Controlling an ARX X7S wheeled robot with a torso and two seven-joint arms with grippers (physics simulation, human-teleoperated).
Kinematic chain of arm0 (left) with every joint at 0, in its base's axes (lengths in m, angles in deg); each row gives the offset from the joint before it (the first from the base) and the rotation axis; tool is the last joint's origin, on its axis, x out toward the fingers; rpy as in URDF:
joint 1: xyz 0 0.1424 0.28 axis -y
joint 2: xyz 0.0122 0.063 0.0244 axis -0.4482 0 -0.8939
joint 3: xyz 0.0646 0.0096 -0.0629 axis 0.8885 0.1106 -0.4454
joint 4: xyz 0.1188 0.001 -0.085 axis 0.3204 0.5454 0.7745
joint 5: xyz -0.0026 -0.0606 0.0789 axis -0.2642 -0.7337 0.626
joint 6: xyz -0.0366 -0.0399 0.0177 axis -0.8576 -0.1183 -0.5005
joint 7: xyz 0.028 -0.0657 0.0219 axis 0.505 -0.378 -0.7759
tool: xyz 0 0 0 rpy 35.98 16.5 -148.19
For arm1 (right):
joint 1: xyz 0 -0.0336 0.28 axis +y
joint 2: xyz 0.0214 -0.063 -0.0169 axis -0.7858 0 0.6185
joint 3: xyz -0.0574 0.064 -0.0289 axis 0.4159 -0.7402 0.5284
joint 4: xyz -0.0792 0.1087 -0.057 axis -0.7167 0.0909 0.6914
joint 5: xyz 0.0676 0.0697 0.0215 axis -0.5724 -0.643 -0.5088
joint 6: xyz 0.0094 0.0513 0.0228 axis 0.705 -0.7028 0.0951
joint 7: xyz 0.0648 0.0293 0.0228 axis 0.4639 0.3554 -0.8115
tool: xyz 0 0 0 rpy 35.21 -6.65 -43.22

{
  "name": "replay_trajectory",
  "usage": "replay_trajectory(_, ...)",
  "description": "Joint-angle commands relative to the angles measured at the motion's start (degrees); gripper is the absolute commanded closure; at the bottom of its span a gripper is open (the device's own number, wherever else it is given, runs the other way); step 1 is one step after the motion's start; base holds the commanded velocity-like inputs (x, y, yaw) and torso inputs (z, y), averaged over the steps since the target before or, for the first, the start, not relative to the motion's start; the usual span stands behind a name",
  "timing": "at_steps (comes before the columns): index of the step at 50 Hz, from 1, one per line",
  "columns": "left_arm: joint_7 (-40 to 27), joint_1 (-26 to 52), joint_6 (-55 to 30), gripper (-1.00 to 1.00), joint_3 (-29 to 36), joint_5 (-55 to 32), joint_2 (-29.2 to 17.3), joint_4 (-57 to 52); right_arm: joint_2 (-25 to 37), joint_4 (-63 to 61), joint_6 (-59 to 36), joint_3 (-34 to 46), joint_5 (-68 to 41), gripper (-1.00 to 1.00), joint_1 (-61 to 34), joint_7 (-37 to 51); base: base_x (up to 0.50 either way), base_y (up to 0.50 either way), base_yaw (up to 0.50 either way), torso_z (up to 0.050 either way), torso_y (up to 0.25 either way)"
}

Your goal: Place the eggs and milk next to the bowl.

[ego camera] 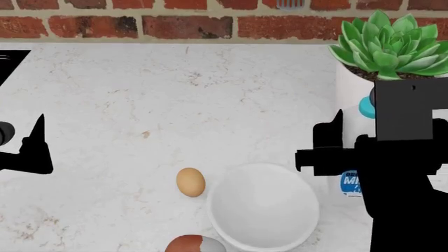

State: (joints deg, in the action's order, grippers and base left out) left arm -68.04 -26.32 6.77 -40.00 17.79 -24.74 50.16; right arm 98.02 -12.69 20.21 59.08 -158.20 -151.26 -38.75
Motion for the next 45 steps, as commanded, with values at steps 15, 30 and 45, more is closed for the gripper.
replay_trajectory(15, 1.1, -0.19, -0.67, -1.0, -0.76, 1.82, 1.95, 1.03, -1.21, 1.33, 0.62, -4.45, 3.33, 1.0, 3.11, -1.79, 0.0, 0.0, 0.0, 0.0, 0.001)
replay_trajectory(30, 1.19, 0.29, -0.97, -1.0, 0.05, 2.4, 1.9, 0.67, -0.5, 1.77, 1.98, -5.06, 4.07, 1.0, 5.68, -2.22, 0.0, 0.0, 0.0, 0.001, 0.001)
replay_trajectory(45, 1.47, 0.67, -0.41, -1.0, 0.52, 2.82, 2.14, 1.64, -1.38, 3.36, 3.08, -6.1, 3.97, 1.0, 8.43, -3.12, 0.0, 0.0, 0.0, 0.0, 0.001)
